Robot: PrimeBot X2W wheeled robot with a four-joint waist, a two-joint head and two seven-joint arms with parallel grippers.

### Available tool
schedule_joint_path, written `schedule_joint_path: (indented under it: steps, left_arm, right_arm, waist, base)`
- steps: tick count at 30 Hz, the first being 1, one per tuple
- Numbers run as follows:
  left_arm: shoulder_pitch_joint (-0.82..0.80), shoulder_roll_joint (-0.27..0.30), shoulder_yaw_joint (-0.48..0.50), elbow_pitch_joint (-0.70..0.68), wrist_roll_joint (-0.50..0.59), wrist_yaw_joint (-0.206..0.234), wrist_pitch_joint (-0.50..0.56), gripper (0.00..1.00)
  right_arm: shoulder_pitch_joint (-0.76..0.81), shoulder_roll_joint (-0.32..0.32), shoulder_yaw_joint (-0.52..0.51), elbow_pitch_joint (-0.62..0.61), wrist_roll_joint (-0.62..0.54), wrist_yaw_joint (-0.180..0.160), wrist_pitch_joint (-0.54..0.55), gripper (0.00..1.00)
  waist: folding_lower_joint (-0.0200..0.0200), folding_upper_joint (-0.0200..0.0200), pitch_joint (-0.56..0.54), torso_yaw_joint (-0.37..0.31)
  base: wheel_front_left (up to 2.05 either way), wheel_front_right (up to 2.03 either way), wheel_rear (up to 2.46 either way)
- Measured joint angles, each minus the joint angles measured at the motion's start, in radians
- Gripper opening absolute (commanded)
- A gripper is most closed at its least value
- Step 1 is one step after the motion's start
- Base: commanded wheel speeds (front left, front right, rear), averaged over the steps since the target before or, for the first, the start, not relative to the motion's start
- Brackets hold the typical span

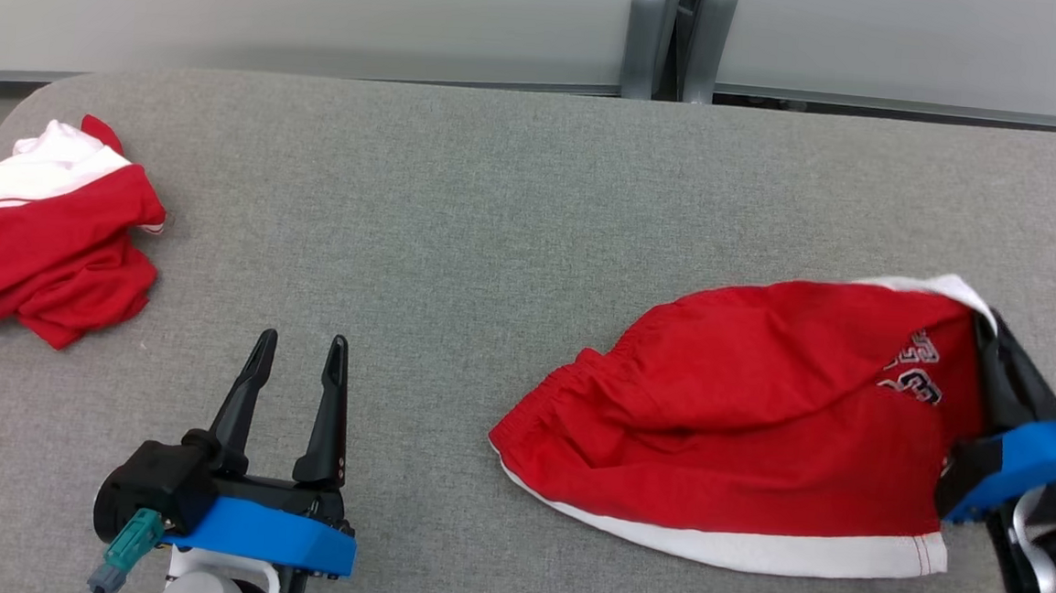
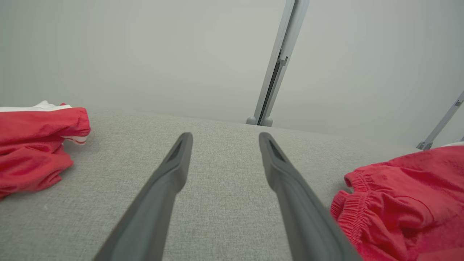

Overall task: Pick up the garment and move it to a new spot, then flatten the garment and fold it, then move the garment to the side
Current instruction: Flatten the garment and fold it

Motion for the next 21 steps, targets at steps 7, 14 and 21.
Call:
schedule_joint_path:
  steps: [7, 14, 21]
  left_arm:
    - [-0.026, 0.000, -0.012, -0.007, -0.006, 0.000, 0.000, 1.00]
    - [-0.052, 0.000, -0.038, -0.005, -0.017, 0.002, 0.000, 1.00]
    - [-0.069, 0.000, -0.048, -0.004, -0.024, 0.003, 0.000, 1.00]
  right_arm:
    - [-0.205, -0.056, 0.054, 0.017, -0.026, 0.000, 0.048, 0.00]
    - [-0.409, -0.114, 0.098, 0.171, -0.033, 0.000, 0.067, 0.00]
    - [-0.574, -0.137, 0.110, 0.376, -0.051, 0.000, 0.011, 0.00]
  waist:
    - [0.0001, 0.0000, 0.042, 0.014]
    - [0.0002, 0.0000, 0.078, 0.050]
    - [0.0003, 0.0000, 0.104, 0.084]
  base:
    - [0.00, 0.00, 0.00]
    - [0.00, 0.00, 0.00]
    - [0.00, 0.00, 0.00]
